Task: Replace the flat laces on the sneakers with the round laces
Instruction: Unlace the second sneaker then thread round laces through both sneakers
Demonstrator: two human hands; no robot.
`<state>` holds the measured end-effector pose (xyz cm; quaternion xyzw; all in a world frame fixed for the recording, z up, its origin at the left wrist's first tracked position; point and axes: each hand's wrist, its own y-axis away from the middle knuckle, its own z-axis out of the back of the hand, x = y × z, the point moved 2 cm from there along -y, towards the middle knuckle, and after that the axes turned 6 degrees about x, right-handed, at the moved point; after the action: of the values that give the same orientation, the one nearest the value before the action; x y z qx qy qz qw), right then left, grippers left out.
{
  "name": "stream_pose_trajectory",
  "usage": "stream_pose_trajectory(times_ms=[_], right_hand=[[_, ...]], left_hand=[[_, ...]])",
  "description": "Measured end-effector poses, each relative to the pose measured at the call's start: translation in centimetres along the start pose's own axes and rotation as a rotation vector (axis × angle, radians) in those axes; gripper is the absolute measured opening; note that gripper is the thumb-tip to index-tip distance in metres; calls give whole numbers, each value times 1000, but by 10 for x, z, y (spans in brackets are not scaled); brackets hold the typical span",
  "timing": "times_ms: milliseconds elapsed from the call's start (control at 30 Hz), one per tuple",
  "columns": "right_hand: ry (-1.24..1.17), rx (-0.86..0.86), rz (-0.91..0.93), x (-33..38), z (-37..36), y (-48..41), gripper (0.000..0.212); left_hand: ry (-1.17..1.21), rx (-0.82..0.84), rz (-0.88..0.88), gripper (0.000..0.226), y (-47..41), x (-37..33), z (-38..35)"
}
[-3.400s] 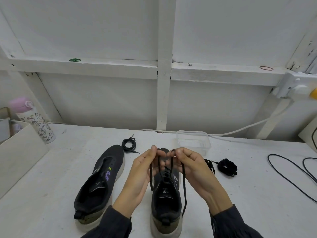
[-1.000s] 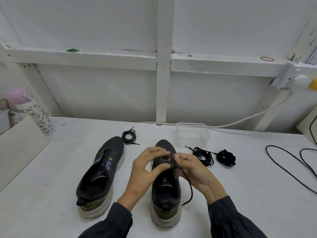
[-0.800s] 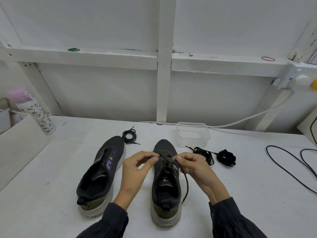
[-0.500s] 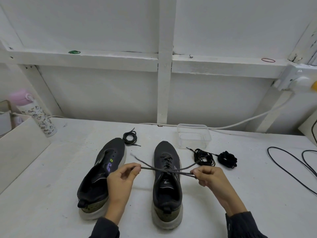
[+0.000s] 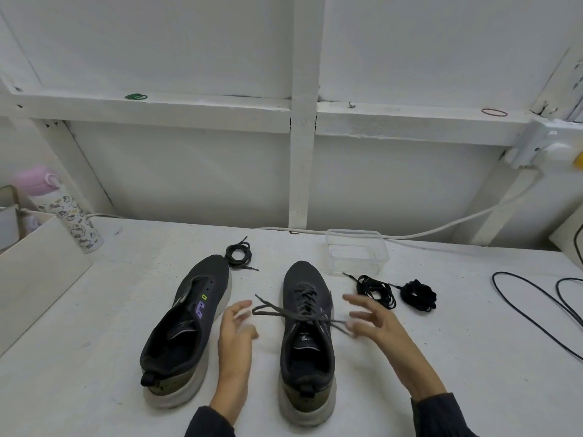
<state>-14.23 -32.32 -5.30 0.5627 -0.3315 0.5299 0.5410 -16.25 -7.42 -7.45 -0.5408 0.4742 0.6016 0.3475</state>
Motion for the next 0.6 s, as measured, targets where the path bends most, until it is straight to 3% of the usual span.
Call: stream_pose_trajectory(times_ms=[67,100,200,267,600], right_hand=[[-139,-158,76,2,-10,-5,36],[-181,-195,91,4,-17,-7,34],[-242,-135,91,5,-51,-16,49],[-250,-107,92,2,-72,-22,58],[-325,-137,41,-5,-67,-8,65]], left_hand=[[120,-94,-111,41,3,-14,-9],[141,-65,-139,36,2,-19,-15],[61,179,-78,28,-10,-9,-39],[51,297,21,35,-14,3,-53],[-59,383,33,47,2,5,-75]])
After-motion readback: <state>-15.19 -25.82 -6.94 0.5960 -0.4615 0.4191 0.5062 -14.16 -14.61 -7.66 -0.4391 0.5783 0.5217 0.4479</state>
